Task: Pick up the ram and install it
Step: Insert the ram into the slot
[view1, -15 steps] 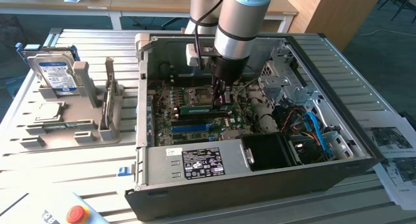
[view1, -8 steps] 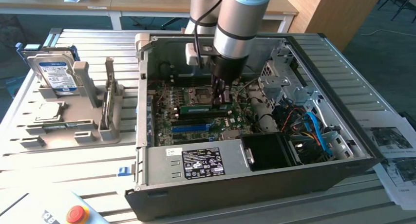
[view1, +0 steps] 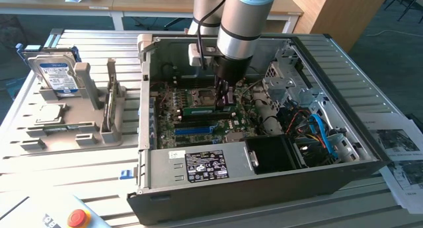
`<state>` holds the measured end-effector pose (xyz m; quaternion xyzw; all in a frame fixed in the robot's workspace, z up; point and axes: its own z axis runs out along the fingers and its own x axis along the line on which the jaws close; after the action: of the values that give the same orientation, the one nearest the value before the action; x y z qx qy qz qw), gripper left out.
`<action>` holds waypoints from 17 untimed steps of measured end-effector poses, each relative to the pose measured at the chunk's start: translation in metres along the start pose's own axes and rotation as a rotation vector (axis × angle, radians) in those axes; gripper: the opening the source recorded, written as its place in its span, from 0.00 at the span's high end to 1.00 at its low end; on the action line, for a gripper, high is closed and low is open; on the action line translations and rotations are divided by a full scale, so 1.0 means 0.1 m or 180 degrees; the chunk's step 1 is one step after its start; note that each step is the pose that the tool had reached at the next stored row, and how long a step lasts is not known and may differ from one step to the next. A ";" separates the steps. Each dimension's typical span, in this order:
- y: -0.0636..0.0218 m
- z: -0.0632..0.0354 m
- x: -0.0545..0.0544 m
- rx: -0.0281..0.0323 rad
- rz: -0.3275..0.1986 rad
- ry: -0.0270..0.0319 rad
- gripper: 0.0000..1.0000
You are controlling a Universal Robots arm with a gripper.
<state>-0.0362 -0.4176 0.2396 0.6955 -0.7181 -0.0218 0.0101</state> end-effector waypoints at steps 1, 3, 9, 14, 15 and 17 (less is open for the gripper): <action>0.000 0.000 0.00 0.0000 -0.0003 0.0000 0.88; 0.001 0.000 0.00 0.0000 -0.0006 0.0000 0.88; 0.002 0.006 0.00 0.0000 -0.0009 -0.0001 0.88; 0.003 0.023 0.00 0.0000 -0.0013 0.0000 0.88; 0.003 0.022 0.00 0.0000 -0.0013 0.0001 0.88; 0.005 0.023 0.00 0.0000 -0.0013 0.0000 0.88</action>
<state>-0.0368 -0.4176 0.2374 0.6970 -0.7167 -0.0218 0.0101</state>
